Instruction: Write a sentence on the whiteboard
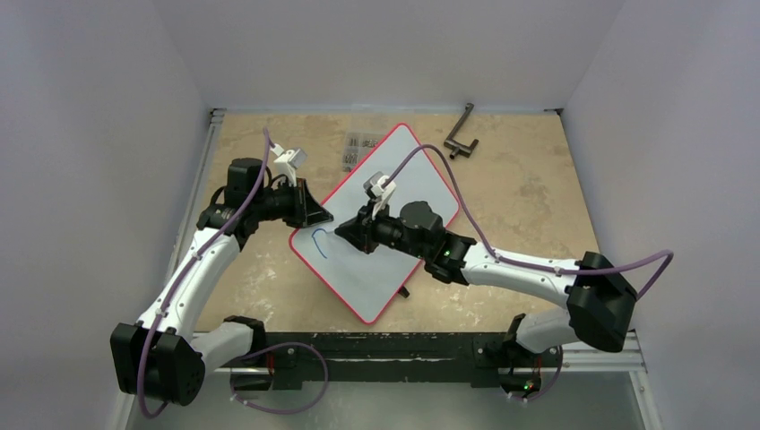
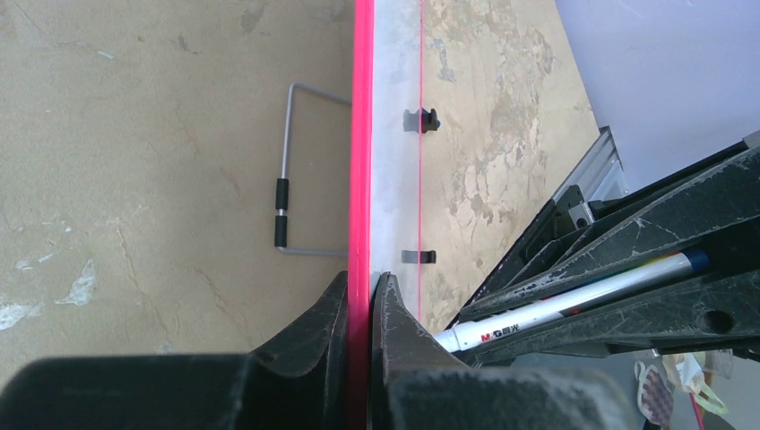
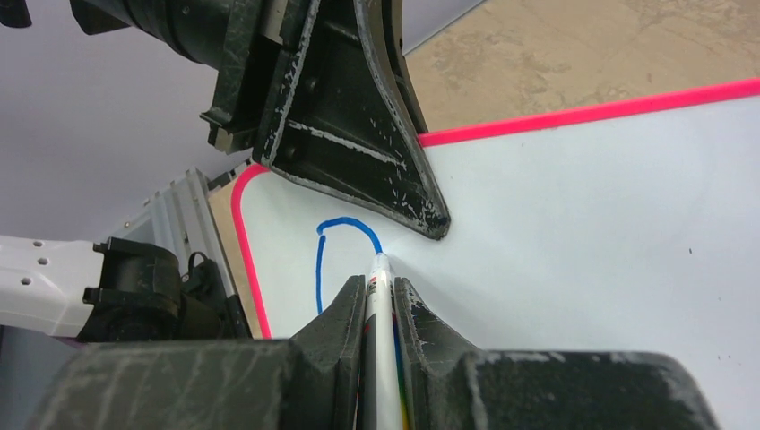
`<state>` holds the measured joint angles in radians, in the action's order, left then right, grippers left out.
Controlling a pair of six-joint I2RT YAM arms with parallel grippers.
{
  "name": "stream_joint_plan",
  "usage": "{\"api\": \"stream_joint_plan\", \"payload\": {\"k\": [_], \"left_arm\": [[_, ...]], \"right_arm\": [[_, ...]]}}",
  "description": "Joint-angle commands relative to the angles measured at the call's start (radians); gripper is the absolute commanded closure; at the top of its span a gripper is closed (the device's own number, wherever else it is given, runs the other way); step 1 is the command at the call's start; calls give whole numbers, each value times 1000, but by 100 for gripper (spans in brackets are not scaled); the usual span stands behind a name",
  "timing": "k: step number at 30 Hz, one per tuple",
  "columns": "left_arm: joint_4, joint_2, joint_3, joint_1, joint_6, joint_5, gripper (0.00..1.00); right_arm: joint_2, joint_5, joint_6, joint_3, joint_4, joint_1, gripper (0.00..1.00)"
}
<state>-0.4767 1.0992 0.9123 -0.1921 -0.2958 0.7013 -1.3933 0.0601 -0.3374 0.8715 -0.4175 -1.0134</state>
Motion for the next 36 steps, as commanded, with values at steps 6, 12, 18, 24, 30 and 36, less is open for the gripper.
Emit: {"api": "stream_joint_plan", "payload": {"k": [6,12,18,24,30,36], "left_arm": [[-36,-9,-12,-2,165,-171,100],[-39,-8,-11,-3,165,-174,100],[-38,-10,-12,-3,167,-175,100],[-39,-11,-13,-2,167,-176,100],[-39,-13,-14,-3,167,-175,100],[-40,-12,-16,-3,167,-176,100]], "right_arm": [[14,-24,19,-75,77,7,100],[11,31,15,-90,63,7,100],[2,94,16,-101,48,7,100],[-2,146,16,-113,34,5,100],[-14,175,14,-112,23,4,100],[-25,190,13,-102,19,-3,100]]}}
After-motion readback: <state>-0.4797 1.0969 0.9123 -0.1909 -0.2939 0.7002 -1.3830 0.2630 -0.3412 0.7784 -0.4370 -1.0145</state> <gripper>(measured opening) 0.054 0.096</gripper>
